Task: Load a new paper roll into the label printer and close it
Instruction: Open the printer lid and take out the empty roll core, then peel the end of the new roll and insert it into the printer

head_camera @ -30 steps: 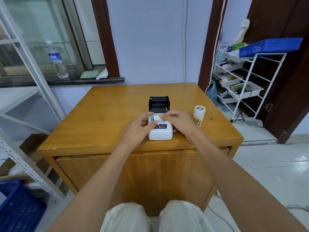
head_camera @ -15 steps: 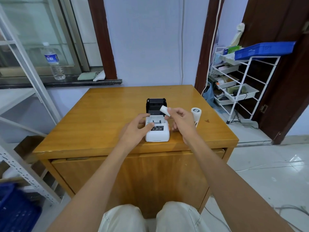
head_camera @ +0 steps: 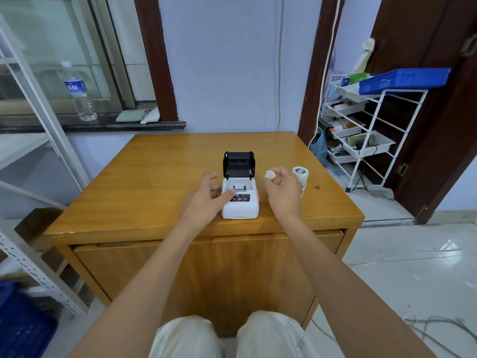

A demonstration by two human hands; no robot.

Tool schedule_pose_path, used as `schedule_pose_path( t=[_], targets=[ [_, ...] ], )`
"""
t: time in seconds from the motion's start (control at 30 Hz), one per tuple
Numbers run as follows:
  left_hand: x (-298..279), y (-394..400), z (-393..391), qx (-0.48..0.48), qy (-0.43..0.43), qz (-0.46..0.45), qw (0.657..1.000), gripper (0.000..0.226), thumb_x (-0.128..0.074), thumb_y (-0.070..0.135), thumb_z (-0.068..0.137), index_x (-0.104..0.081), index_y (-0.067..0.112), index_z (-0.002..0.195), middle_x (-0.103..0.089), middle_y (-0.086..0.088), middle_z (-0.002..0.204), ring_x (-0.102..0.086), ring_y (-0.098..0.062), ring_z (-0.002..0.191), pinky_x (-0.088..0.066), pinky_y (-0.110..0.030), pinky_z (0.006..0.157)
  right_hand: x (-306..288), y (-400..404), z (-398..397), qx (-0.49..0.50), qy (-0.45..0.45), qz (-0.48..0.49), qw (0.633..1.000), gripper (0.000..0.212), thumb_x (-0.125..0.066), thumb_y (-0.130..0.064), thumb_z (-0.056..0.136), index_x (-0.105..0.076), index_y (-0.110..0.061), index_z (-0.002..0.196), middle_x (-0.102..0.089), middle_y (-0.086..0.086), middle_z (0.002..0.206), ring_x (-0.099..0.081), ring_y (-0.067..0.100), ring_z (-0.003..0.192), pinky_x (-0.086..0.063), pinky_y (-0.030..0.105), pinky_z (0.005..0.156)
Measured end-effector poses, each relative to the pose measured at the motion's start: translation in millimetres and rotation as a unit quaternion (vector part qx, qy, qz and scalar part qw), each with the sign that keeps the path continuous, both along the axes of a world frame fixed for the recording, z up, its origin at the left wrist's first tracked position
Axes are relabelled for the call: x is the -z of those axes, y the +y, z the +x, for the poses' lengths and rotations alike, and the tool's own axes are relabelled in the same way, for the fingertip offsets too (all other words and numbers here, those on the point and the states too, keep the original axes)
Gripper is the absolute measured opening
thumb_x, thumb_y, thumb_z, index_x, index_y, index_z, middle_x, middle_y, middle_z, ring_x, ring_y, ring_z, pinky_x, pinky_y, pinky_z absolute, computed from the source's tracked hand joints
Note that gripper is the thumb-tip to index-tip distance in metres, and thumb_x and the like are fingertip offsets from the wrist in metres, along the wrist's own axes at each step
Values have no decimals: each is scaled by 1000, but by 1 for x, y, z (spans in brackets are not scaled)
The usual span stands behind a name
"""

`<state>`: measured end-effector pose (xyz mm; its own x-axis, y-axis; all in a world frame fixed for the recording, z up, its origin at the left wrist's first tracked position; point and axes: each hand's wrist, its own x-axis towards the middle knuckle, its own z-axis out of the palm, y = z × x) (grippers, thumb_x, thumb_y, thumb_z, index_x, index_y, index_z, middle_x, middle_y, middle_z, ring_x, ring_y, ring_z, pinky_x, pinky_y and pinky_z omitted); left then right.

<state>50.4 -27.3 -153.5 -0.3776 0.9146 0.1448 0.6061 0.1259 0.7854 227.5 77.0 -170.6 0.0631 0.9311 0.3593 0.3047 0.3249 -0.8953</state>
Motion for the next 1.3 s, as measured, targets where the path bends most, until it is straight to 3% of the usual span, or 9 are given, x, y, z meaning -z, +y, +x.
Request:
schedule_pose_path(
  t=[0.2, 0.37, 0.57, 0.73, 0.8, 0.97, 1.13, 1.2, 1.3],
  targets=[
    [0, 0, 0, 0, 0, 0, 1000, 70, -61, 63, 94, -38, 32, 153, -65, 11, 143, -56, -9, 110, -46, -34, 88, 3, 4, -5, 46, -88, -1, 995, 24, -77, -20, 93, -74, -10, 114, -59, -11, 62, -54, 4, 58, -40, 25, 55],
    [0, -1, 2, 2, -7, 4, 1000, 69, -61, 59, 96, -36, 32, 154, -64, 14, 141, -58, -7, 103, -39, -16, 61, 1, 5, -8, 61, -110, -36, 991, 30, -80, -27, 92, -77, -12, 118, -77, 8, 85, -64, 20, 73, -44, 27, 67],
    [0, 0, 1, -4, 1, 3, 1000, 69, -60, 62, 95, -37, 33, 153, -64, 12, 143, -57, -9, 106, -39, -19, 65, 0, 4, -8, 62, -138, -55, 987, 33, -80, -28, 92, -77, -9, 118, -80, 12, 94, -67, 23, 77, -44, 26, 68],
    [0, 0, 2, -10, 15, 0, 1000, 68, -59, 63, 95, -38, 33, 152, -65, 12, 143, -56, -9, 105, -41, -24, 67, 0, 3, -10, 73, -143, -34, 986, 56, -81, -31, 91, -67, -9, 141, -80, 14, 113, -75, 29, 104, -55, 31, 87],
    [-1, -1, 2, -9, 15, -1, 1000, 68, -59, 63, 95, -38, 33, 153, -65, 12, 143, -56, -8, 106, -43, -27, 72, 0, 1, -8, 67, -128, -34, 989, 61, -80, -31, 92, -62, -9, 146, -80, 14, 105, -75, 27, 99, -57, 34, 90],
    [0, -1, 0, -5, 9, -4, 1000, 69, -58, 66, 94, -38, 34, 152, -65, 13, 141, -59, -12, 114, -46, -36, 85, -22, -11, 7, 56, -74, 18, 996, 50, -70, -37, 100, -63, -12, 143, -56, -4, 62, -54, 8, 59, -51, 30, 66],
    [2, -1, -1, -2, 10, 1, 1000, 68, -58, 66, 94, -39, 34, 151, -65, 12, 141, -61, -15, 116, -50, -38, 88, -60, -2, 43, 106, -39, 76, 991, 40, -62, -56, 99, -70, -20, 115, -59, -6, 74, -59, 11, 70, -47, 33, 65],
    [2, -2, -1, -3, 13, 2, 1000, 68, -57, 66, 94, -39, 34, 151, -65, 12, 141, -61, -16, 117, -50, -38, 88, -63, 5, 55, 132, -133, 33, 982, 51, -63, -62, 93, -64, -21, 124, -69, 1, 100, -69, 20, 91, -52, 36, 72],
    [1, -2, 0, -4, 17, 0, 1000, 67, -57, 64, 95, -38, 32, 152, -65, 12, 143, -62, -18, 120, -46, -36, 84, -51, 16, 63, 126, -238, -73, 960, 78, -69, -66, 86, -51, -17, 144, -52, 11, 144, -55, 31, 132, -51, 44, 91]
  ],
)
